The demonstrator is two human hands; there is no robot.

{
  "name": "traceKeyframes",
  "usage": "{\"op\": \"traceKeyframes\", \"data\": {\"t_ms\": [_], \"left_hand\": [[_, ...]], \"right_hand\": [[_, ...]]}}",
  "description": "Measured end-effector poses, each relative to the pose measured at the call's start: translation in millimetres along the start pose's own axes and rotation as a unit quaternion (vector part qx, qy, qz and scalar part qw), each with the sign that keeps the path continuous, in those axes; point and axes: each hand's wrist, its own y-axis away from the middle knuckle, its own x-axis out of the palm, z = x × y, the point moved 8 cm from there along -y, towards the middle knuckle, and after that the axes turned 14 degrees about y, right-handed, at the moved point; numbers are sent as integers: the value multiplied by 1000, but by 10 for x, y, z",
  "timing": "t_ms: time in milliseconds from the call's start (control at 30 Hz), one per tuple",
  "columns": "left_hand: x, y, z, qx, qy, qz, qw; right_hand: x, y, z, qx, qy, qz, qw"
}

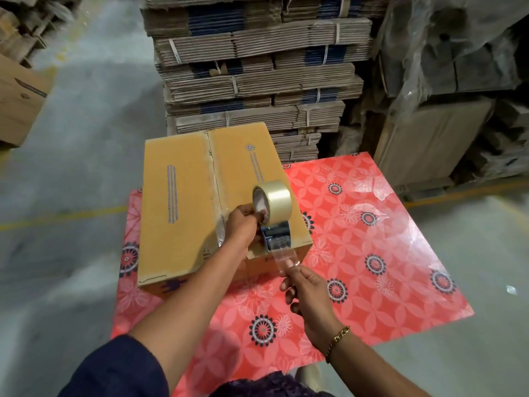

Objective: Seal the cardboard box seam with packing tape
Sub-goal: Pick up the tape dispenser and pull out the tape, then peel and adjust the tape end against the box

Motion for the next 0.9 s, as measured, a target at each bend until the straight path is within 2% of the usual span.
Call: {"op": "traceKeyframes", "data": {"t_ms": [100,167,267,333,433,533,633,700,767,900], "left_hand": [[24,23,-142,53,-65,-11,996],[44,39,-238,96,-149,-21,984],[18,5,-299,137,-304,-48,941],[-4,3,-323,165,-352,-54,920],[-61,20,-328,204,-336,-62,918],[-200,264,-366,306,-237,-61,920],[-268,716,-214,397,-260,21,880],[-222,950,-12,413,-313,97,850],[-149,1080,137,422,-343,140,828],[-48,1119,225,418,-349,153,825]], "right_hand": [[37,-56,-40,7,-3,3,1000],[71,-67,-66,12,-7,7,1000],[110,-62,-109,20,-14,12,1000],[125,-57,-132,25,-22,12,999],[158,-39,-152,29,-39,16,999],[174,-32,-162,31,-46,14,998],[174,-33,-176,33,-45,15,998],[182,-31,-167,31,-46,15,998],[198,-26,-152,26,-54,16,998],[204,-29,-149,24,-66,15,997]]}}
